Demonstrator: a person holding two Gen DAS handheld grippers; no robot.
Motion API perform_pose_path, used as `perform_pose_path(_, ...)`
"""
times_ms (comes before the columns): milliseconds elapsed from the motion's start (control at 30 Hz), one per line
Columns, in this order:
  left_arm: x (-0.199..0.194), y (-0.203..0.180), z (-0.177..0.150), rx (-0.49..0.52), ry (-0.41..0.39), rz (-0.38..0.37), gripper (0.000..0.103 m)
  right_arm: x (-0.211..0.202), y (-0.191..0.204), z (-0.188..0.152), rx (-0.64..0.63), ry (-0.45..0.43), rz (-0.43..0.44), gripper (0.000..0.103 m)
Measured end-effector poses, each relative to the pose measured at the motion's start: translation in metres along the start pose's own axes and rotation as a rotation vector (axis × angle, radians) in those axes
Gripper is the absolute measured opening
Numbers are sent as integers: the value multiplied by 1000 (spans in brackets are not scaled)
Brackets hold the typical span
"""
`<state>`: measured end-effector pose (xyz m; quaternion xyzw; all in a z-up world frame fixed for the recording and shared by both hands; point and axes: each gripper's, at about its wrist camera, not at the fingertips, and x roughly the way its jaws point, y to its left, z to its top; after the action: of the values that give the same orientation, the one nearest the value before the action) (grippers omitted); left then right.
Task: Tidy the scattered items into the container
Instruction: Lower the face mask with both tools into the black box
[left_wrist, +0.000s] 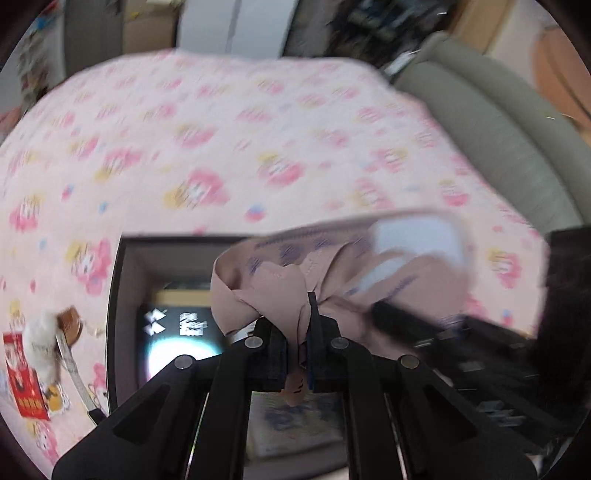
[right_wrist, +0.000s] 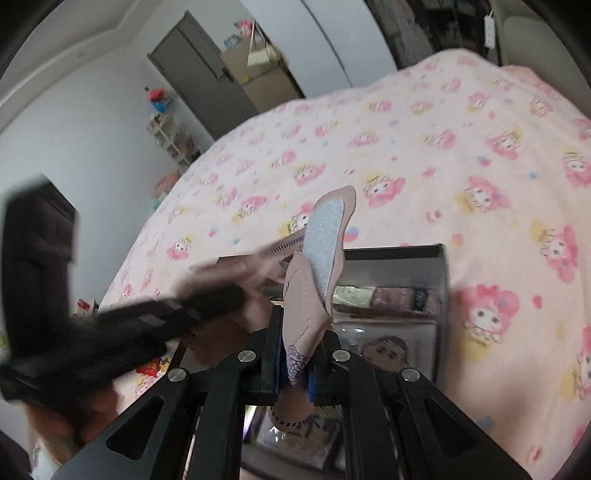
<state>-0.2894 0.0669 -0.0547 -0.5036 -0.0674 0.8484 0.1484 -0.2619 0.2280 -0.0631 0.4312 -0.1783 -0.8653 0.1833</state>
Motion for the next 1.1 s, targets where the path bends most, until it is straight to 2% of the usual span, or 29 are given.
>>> perform_pose_path(100,26,28,4,-77,35,33,5,33,9,15,-32,60,-20,8)
perform_pose_path(233,55,60,6,-123,115,95,8,75,9,13,-75,164,-79,9)
perform_pose_path(267,62,65,5,-117,140,117,11,88,3,7,-66,209,-100,9)
perform_pose_path(333,72,69,1,-106,170,157,24,104,-7,-2,-60,277,-156,11)
perform_pose_path(367,75,71,0,-112,179,173,35,108,-10,-4,-66,289,-178,13)
perform_pose_path(400,75,74,-1,-123,171,164,40,107,-13,-5,-73,284,-192,16)
perform_pose_path(433,70,74,-2,-141,143,128,41,104,-15,-4,-75,271,-205,18)
perform_pose_path(500,54,79,-11,-208,31,17,49,93,-20,0,-66,236,-209,25)
perform_pose_path(533,46,81,-17,-234,-18,-5,51,85,-22,4,-45,207,-217,27)
perform_pose_path(600,34,81,-29,-256,-80,15,52,68,-23,11,-20,150,-211,30)
perform_pose_path(633,33,81,-34,-252,-79,38,52,62,-24,13,-18,135,-207,30)
perform_pose_path(733,39,73,-42,-194,17,72,50,53,-19,12,-58,151,-224,30)
perform_pose_path(767,43,68,-45,-154,72,77,50,54,-18,11,-78,167,-239,30)
perform_pose_path(867,53,56,-47,-72,168,73,44,61,-18,6,-99,204,-300,30)
perform_pose_path(1067,88,50,-41,-42,262,86,35,78,-30,1,-60,270,-286,30)
perform_pose_path(1100,91,52,-39,-42,255,94,35,79,-31,0,-67,277,-287,30)
